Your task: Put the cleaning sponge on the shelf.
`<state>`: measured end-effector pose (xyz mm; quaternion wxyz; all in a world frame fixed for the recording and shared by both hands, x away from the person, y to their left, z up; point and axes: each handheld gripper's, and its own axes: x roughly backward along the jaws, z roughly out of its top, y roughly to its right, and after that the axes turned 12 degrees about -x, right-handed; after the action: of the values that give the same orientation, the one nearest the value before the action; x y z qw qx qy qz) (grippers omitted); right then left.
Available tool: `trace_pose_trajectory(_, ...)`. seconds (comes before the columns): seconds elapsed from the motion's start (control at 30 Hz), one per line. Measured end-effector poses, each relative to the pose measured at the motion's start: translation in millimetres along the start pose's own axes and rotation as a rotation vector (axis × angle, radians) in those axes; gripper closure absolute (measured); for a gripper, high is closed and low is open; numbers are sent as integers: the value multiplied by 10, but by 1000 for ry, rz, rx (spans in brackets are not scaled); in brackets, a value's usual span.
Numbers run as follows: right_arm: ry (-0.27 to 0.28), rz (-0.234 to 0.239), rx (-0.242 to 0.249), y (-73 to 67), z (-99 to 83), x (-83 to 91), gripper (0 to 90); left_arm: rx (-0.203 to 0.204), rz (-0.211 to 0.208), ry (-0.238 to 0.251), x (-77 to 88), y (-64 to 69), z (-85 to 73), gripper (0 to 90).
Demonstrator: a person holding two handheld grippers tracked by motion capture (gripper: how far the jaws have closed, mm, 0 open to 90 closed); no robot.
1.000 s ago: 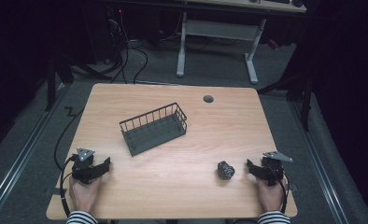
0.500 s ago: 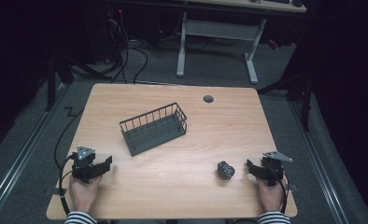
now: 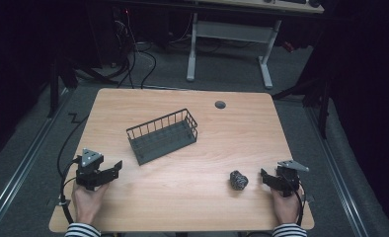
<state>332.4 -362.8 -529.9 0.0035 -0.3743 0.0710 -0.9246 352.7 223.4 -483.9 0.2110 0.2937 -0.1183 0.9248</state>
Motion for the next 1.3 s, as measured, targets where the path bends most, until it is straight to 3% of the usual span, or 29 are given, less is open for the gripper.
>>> trace_pose_trajectory(0.43,0,0,1,0,0,0,301,-25,-54,26,130,92,289,257)
trace_pose_trajectory(0.73,0,2,3,1,1,-1,298,-25,-79,32,130,111,474,253)
trace_pose_trajectory(1.07,-1,4,5,0,0,-1,296,-28,-83,-4,-69,101,704,261)
trace_pose_trajectory(1.3,-2,5,7,-2,-2,0,294,-23,-60,-33,-274,94,785,287)
